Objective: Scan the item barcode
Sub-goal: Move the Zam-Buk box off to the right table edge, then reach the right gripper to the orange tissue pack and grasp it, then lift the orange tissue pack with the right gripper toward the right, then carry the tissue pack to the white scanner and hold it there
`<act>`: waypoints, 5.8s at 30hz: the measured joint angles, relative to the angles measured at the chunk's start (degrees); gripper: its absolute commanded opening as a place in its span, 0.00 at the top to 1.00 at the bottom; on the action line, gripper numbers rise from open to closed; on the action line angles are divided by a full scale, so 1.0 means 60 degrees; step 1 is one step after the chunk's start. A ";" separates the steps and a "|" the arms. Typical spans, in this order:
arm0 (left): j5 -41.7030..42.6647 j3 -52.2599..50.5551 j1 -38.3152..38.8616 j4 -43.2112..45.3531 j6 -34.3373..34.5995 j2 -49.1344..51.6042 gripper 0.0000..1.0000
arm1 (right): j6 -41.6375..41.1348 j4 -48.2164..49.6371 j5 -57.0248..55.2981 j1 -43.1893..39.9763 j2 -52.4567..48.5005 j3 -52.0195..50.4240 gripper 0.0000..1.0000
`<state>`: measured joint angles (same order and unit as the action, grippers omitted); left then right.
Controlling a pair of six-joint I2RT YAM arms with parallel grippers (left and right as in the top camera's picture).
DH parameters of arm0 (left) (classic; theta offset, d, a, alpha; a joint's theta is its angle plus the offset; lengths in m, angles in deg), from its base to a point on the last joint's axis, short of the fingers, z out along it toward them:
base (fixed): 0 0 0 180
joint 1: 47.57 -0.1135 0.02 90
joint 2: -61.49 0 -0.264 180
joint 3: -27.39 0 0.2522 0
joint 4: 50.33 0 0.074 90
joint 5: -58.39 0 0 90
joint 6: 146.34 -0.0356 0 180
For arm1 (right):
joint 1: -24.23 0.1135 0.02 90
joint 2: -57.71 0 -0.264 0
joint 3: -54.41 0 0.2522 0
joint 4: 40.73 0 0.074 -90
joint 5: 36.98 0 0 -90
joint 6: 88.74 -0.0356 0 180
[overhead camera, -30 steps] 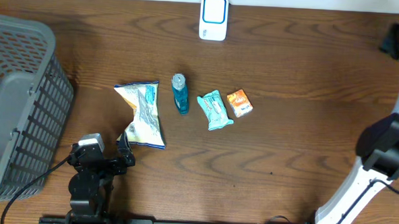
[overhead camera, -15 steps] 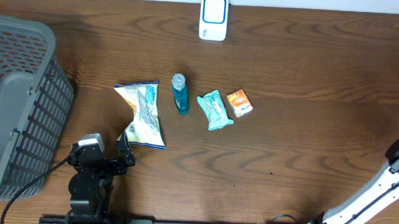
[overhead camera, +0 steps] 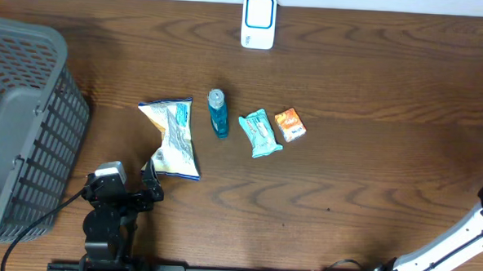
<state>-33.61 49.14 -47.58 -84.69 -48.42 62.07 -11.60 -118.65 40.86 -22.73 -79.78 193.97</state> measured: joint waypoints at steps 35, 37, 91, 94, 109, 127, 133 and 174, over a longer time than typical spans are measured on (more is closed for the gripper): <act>0.0000 0.0000 0.0000 -0.0004 0.0000 0.0000 0.03 | -0.0780 -0.3370 0.4419 0.6477 0.3679 0.0867 0.01; 0.0000 0.0000 0.0000 -0.0004 0.0000 0.0000 0.02 | -0.1024 -0.3391 0.4481 0.7388 0.3475 0.0357 0.07; 0.0000 0.0000 0.0000 0.0004 0.0000 0.0004 0.02 | 0.1359 -0.5388 0.9245 0.7934 0.5176 -0.7927 0.99; 0.0000 0.0000 0.0000 0.0000 0.0000 0.0004 0.02 | 0.2171 -0.5533 0.9278 0.8036 0.5187 -0.7945 0.99; 0.0004 0.0000 0.0000 0.0000 0.0000 0.0004 0.02 | 0.2557 -0.5559 0.9286 0.9162 0.5187 -0.8244 0.99; 0.0000 0.0000 0.0004 0.0000 0.0000 0.0004 0.02 | 0.2386 -0.5563 0.9322 1.0637 0.5191 -0.8247 0.99; 0.0004 0.0000 0.0000 -0.0004 0.0000 0.0004 0.02 | 0.2816 -0.4761 0.9420 1.0637 0.5544 -0.8284 0.99; 0.0000 -0.0004 0.0000 0.0007 0.0000 0.0011 0.02 | 0.4506 1.0105 0.5523 1.0637 0.7304 -0.8317 0.99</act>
<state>-33.61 49.12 -47.58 -84.65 -48.42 62.13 15.43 -58.02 74.00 41.09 -35.96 144.07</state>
